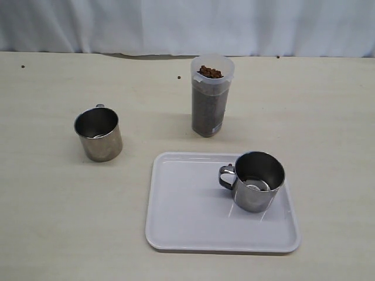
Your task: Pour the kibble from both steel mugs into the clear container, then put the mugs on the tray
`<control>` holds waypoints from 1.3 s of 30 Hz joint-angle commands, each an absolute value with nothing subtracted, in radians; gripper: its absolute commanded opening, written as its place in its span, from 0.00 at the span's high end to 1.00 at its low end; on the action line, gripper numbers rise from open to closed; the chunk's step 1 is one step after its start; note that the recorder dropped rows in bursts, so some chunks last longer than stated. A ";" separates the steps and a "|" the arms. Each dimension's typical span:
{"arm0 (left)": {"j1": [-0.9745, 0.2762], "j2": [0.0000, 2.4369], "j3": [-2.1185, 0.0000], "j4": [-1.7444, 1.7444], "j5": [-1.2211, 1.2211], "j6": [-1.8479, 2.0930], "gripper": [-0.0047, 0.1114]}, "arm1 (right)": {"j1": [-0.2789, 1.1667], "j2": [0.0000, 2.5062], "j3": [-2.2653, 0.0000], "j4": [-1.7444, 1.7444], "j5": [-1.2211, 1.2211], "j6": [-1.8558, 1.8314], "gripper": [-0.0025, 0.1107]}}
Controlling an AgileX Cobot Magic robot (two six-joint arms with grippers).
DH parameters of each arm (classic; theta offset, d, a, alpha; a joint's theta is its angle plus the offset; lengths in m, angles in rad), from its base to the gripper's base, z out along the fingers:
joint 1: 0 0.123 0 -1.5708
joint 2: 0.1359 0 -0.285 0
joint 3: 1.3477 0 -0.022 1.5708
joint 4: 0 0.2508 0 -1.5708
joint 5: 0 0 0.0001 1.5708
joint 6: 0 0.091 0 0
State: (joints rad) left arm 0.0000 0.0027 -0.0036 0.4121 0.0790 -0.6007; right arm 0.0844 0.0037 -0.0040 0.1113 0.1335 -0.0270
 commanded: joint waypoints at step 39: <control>-0.003 0.000 0.000 0.413 0.060 -0.603 0.96 | 0.083 0.000 0.000 0.167 0.122 -0.093 0.93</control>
State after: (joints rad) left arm 0.0000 0.0027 -0.0036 0.4121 0.0790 -0.6007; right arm 0.0844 0.0037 -0.0040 0.1594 0.1335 -0.0861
